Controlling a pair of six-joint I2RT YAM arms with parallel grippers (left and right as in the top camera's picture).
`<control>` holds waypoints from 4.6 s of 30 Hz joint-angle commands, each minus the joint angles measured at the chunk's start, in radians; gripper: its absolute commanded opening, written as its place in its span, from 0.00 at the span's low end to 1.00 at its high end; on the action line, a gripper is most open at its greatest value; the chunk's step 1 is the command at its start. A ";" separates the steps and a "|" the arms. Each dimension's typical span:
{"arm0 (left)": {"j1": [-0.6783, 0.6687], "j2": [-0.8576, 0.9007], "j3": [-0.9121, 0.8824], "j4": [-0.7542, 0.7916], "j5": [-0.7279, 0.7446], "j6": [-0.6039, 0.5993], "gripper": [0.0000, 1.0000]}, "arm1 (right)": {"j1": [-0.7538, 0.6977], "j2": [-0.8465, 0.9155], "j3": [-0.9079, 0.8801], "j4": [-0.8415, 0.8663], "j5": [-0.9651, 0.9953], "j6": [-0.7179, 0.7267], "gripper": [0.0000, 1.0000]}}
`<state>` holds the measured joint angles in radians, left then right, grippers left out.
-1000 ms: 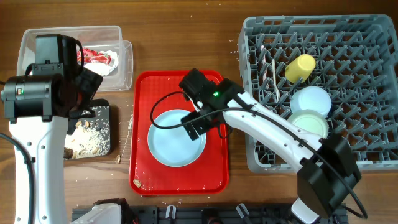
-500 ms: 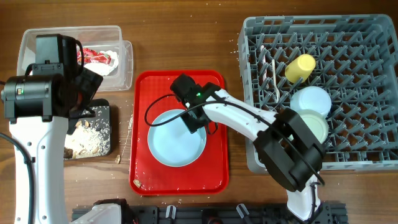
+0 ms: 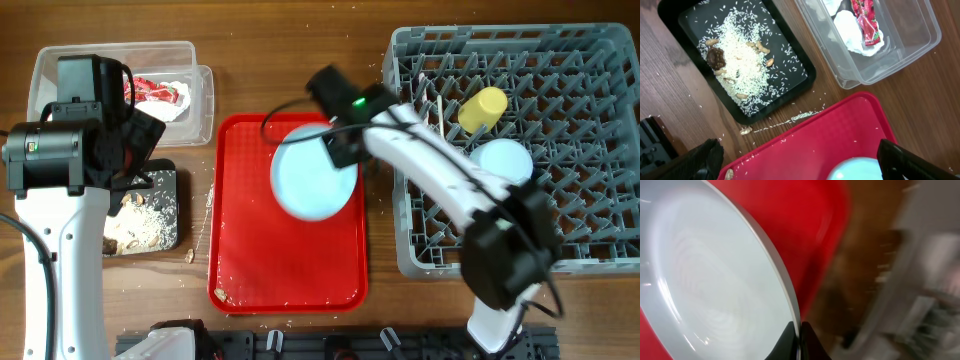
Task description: Sort waste into correct bins and load items into the dishwasher rack
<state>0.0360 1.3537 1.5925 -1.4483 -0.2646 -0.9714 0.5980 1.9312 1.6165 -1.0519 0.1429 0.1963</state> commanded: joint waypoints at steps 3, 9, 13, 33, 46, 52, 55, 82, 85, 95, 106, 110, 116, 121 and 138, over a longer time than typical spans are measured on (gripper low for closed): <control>0.006 -0.002 -0.003 0.000 -0.010 -0.005 1.00 | -0.208 -0.255 0.042 -0.051 0.249 0.168 0.04; 0.006 -0.002 -0.003 0.000 -0.010 -0.005 1.00 | -0.319 -0.283 0.006 -0.032 0.530 0.381 0.04; 0.006 -0.002 -0.003 0.000 -0.010 -0.005 1.00 | -0.319 -0.283 -0.056 0.085 0.607 0.379 0.04; 0.006 -0.002 -0.003 0.000 -0.010 -0.005 1.00 | -0.286 -0.254 -0.196 0.233 0.395 0.306 0.13; 0.006 -0.002 -0.003 0.000 -0.010 -0.005 1.00 | -0.423 -0.644 -0.198 0.250 0.207 0.264 0.17; 0.006 -0.002 -0.003 0.000 -0.010 -0.005 1.00 | -0.840 -0.279 -0.198 0.367 -0.695 0.179 0.04; 0.006 -0.002 -0.003 0.000 -0.010 -0.005 1.00 | -0.834 -0.165 -0.198 0.372 -0.874 0.117 0.04; 0.006 -0.002 -0.003 0.000 -0.010 -0.005 1.00 | -0.808 -1.263 -0.393 -0.204 -0.765 -0.090 1.00; 0.006 -0.002 -0.003 0.000 -0.010 -0.005 1.00 | -0.808 -1.263 -0.393 -0.278 -0.678 -0.093 0.99; 0.006 -0.002 -0.003 0.000 -0.010 -0.005 1.00 | -0.595 -1.559 -0.838 0.141 -0.607 -0.220 1.00; 0.006 -0.002 -0.003 0.000 -0.010 -0.005 1.00 | -0.595 -1.928 -1.511 0.908 -0.615 -0.223 1.00; 0.006 -0.002 -0.003 0.000 -0.010 -0.005 1.00 | -0.595 -1.928 -1.529 1.017 -0.524 -0.224 1.00; 0.006 -0.002 -0.003 0.000 -0.010 -0.005 1.00 | -0.595 -1.928 -1.611 1.137 -0.531 -0.245 1.00; 0.006 -0.002 -0.003 0.000 -0.010 -0.005 1.00 | -0.595 -1.928 -1.611 1.080 -0.523 -0.433 1.00; 0.006 -0.002 -0.003 0.000 -0.010 -0.005 1.00 | -0.595 -1.928 -1.611 1.081 -0.524 -0.458 1.00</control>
<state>0.0360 1.3556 1.5906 -1.4479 -0.2646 -0.9714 0.0006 0.0135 0.0067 0.0265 -0.3912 -0.2493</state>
